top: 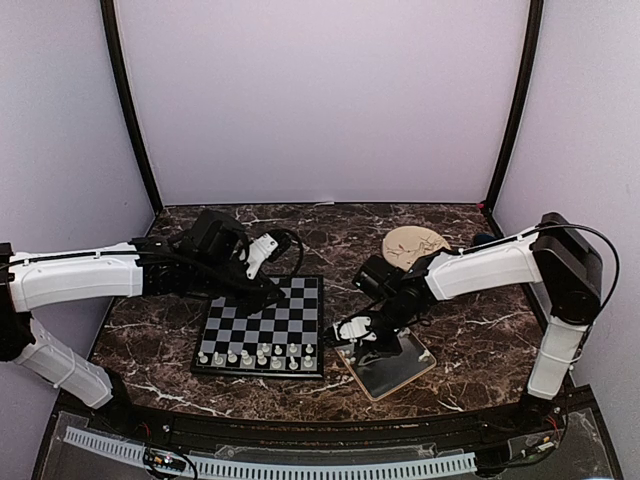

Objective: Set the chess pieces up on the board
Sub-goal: Pick up the pawn from the storage box, then pass from the right arm to the left

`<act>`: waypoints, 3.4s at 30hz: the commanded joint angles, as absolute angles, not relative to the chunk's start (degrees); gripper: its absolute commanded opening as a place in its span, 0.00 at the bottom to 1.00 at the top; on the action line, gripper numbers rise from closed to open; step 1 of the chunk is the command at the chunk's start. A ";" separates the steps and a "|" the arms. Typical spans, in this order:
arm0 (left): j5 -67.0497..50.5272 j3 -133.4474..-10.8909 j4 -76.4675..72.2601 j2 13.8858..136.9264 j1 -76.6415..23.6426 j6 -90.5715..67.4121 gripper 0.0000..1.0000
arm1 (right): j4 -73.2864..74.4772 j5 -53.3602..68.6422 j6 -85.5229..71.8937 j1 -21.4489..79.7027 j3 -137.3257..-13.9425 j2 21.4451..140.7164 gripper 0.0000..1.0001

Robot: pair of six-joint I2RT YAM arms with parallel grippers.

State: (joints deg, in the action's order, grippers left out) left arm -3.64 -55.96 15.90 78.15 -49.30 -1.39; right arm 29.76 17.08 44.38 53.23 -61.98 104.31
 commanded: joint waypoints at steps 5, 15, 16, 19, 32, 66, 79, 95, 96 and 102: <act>-3.18 -55.07 15.04 76.12 -49.31 -1.84 0.33 | 30.25 17.60 42.60 54.03 -62.31 104.53 0.31; -2.21 -54.03 15.23 74.68 -49.31 -1.85 0.33 | 30.02 17.77 43.03 56.17 -63.78 107.15 0.28; -2.20 -53.99 15.14 74.71 -49.31 -1.85 0.33 | 29.94 17.57 43.13 56.36 -63.68 107.22 0.27; -2.21 -53.82 14.80 74.71 -49.31 -1.89 0.33 | 29.06 16.61 43.39 56.89 -62.68 107.13 0.25; -3.61 -52.19 12.39 75.22 -49.33 0.49 0.33 | 29.24 12.86 43.52 57.44 -60.77 105.24 0.09; -2.63 -40.10 -38.51 91.16 -65.21 38.03 0.37 | 48.89 49.12 34.92 41.25 -79.88 108.54 0.09; 0.74 -43.62 -43.17 98.19 -65.48 41.27 0.40 | 50.56 53.86 34.04 40.19 -81.31 110.87 0.10; 5.20 -45.55 -43.34 101.24 -65.48 42.54 0.28 | 51.27 55.68 33.79 39.90 -81.64 111.81 0.11; 5.26 -45.62 -43.19 101.29 -65.48 42.47 0.27 | 51.24 55.76 33.83 39.92 -81.63 111.83 0.11; 5.80 -46.10 -42.81 101.69 -65.47 41.98 0.21 | 51.33 56.07 33.56 39.90 -81.69 111.91 0.12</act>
State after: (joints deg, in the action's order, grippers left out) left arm 4.64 -44.18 -42.02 101.54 -65.17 42.41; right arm 50.39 54.15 33.87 40.10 -80.03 111.28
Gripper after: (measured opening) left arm 0.220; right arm 0.112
